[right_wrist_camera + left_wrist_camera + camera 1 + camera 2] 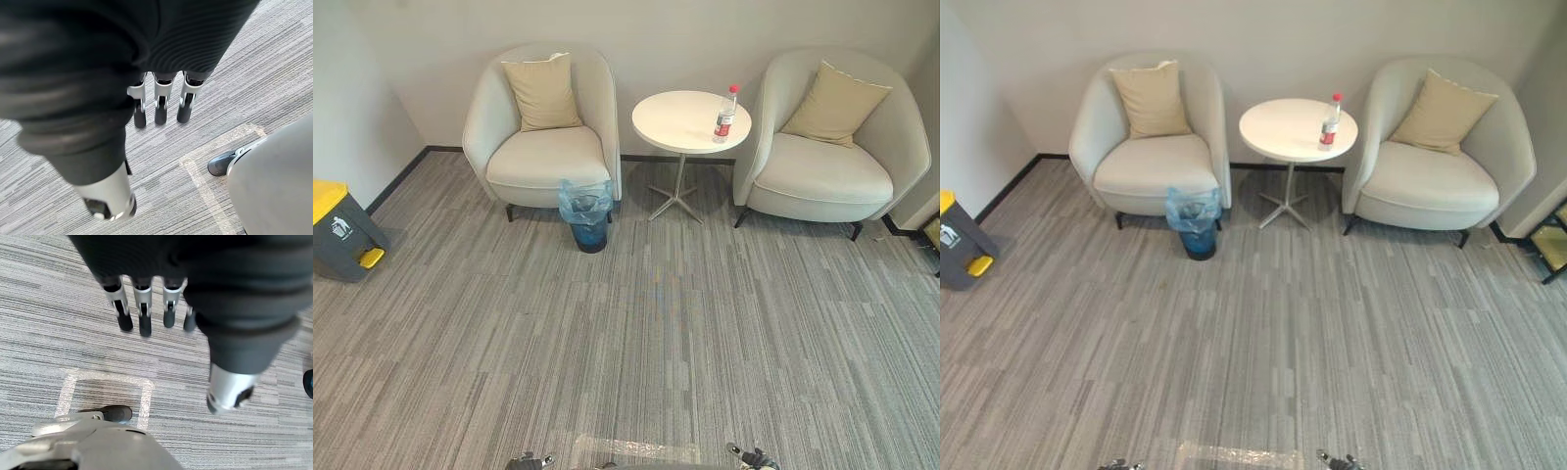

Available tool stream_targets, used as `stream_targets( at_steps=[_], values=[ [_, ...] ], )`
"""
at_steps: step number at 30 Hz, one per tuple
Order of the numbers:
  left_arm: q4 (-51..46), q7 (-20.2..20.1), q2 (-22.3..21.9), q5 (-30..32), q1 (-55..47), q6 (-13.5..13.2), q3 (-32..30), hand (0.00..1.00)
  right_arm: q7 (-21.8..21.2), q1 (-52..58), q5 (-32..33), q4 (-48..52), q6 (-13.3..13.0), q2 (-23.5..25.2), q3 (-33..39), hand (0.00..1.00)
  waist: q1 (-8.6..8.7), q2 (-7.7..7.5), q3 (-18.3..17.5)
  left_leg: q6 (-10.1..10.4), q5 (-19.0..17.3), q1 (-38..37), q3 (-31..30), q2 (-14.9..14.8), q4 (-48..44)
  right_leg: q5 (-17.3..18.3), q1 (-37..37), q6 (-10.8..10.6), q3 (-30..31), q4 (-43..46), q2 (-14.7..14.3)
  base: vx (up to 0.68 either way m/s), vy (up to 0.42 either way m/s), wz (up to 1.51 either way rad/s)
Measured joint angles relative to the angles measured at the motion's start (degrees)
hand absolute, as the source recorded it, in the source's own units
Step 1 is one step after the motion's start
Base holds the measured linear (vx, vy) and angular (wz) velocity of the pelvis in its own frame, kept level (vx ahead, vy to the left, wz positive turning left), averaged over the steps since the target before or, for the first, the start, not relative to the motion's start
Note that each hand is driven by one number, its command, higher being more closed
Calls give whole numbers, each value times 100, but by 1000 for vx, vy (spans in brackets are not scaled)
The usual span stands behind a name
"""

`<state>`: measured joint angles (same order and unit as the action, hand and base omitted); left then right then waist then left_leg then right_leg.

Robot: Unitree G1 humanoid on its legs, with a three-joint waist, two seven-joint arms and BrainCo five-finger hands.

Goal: Gather rubbish on tea table into small bin, then transfer packed bag to large trash can.

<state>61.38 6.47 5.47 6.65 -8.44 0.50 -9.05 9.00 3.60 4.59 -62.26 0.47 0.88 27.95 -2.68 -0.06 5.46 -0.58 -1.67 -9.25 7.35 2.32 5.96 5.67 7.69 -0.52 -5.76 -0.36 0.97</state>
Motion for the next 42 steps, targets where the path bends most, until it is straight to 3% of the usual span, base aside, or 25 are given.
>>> stream_targets(
  at_steps=[8, 32, 33, 35, 37, 38, 40, 42],
  values=[
    [10, 94, 41, 6, 3, -2, 157, 0, 3, -30, 0, -27, 2, -67, -5, 0, -1, -4, 63, -1, -2, 21, 105, -1, -1, -139, 31, 4, 103, -191, -12, -32, -19, -6],
    [121, 112, 109, 34, 136, 48, 337, 0, 44, -87, 243, -37, -21, -113, -169, 0, 14, 37, 163, 59, -83, 160, 317, -70, -91, -118, -199, 43, 307, -67, -76, -23, -34, -4],
    [122, 111, 116, 37, 161, 56, 334, 0, 47, -87, 268, -25, -26, -105, -168, 0, 19, 23, 193, 79, -184, 249, 338, -88, -279, -95, -204, 58, 323, -19, -74, 24, -49, -18],
    [87, 114, 119, 32, 276, 93, 233, 0, 64, -108, 392, 67, -55, -82, -145, 0, 30, -5, 401, 241, -701, 776, 442, -229, -1586, 91, -288, 127, 380, 232, -51, -16, -76, -8],
    [-54, 115, 98, -9, 320, 138, 58, 0, 79, -116, 458, 78, -55, -58, -114, 0, 26, -69, 484, 317, -811, 1344, 509, -350, -2881, 299, -325, 158, 426, 431, -2, -35, -78, -9],
    [-191, 131, 4, -31, 293, 149, -126, 0, 100, -98, 459, 125, -50, -52, -123, 0, -30, -61, 552, 338, -821, 1831, 576, -541, -4034, 453, -315, 222, 521, 664, -13, 37, -55, -21],
    [-240, 232, -61, -109, 273, 152, -164, 0, 121, -71, 492, 263, -34, -45, -128, 0, -54, 28, 562, 270, -1011, 2096, 643, -730, -4648, 578, -237, 279, 639, 806, -30, 97, 24, -30],
    [-273, 239, -86, -219, 246, 152, -173, 0, 126, -65, 517, 290, -19, -62, -125, 0, -62, 61, 553, 258, -1138, 2332, 631, -845, -4474, 663, -193, 268, 820, 829, 13, 151, 119, -45]
  ],
)
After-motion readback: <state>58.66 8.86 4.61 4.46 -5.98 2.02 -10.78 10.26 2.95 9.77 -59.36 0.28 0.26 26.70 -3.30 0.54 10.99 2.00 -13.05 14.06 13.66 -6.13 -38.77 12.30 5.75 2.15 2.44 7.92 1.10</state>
